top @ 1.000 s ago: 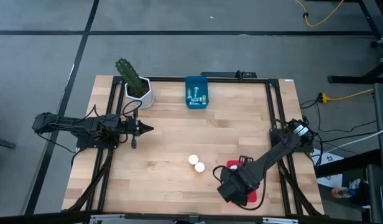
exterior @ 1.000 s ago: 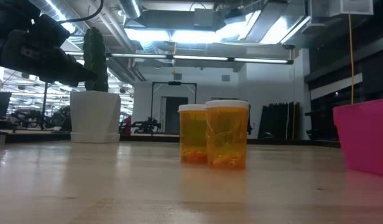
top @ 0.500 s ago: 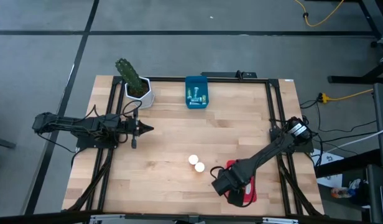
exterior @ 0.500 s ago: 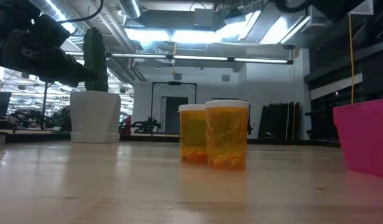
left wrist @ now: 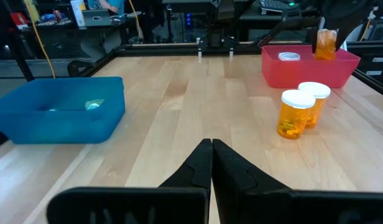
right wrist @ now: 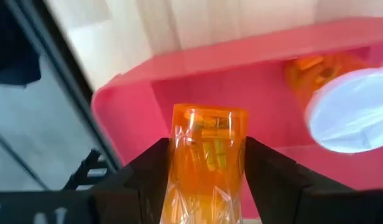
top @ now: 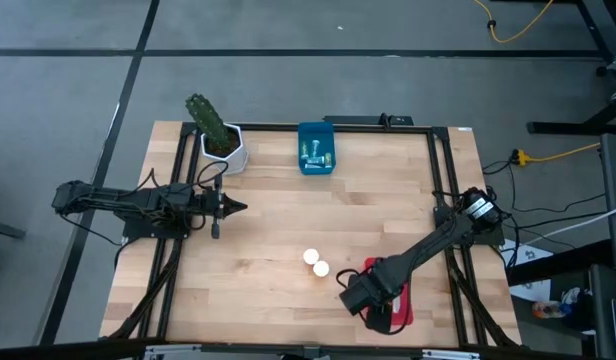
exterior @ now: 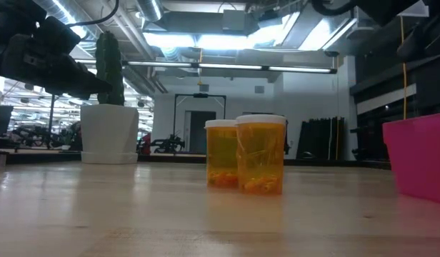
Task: Pick and place medicine bottles into bin by pill shape (circle, oval)
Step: Put the large orange pill bottle into the red bin
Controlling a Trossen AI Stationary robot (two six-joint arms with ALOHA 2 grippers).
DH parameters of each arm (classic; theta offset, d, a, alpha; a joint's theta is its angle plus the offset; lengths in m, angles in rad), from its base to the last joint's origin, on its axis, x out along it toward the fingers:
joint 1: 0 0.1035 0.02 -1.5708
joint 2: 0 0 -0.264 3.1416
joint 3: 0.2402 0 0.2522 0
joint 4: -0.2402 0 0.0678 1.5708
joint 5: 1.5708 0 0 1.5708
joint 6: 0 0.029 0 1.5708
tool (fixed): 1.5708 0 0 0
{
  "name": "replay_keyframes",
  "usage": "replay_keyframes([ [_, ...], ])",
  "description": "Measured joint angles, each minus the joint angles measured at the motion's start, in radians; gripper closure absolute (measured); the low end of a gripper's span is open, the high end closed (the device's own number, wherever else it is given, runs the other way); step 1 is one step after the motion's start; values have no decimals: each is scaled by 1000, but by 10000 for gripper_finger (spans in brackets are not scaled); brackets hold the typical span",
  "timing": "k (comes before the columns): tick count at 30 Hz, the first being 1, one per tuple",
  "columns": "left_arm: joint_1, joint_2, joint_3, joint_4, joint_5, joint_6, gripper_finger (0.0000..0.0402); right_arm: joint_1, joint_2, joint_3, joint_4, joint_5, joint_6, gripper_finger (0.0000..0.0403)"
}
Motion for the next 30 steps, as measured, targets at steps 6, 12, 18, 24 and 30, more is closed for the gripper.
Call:
replay_keyframes([
  [6, 0, 0, 0, 0, 0, 0, 401, 0, 0, 0, -2, 88, 57, 193],
  [12, 0, 0, 0, 0, 0, 0, 401, 1, 0, 0, -10, 79, 59, 155],
  [18, 0, 0, 0, 0, 0, -15, 401, 0, 0, 0, -14, 38, 67, 154],
  [24, 0, 0, 0, 0, 0, -124, 401, 0, 0, 0, -16, 33, 77, 158],
  [30, 0, 0, 0, 0, 0, -19, 401, 0, 0, 0, -16, 30, 56, 158],
])
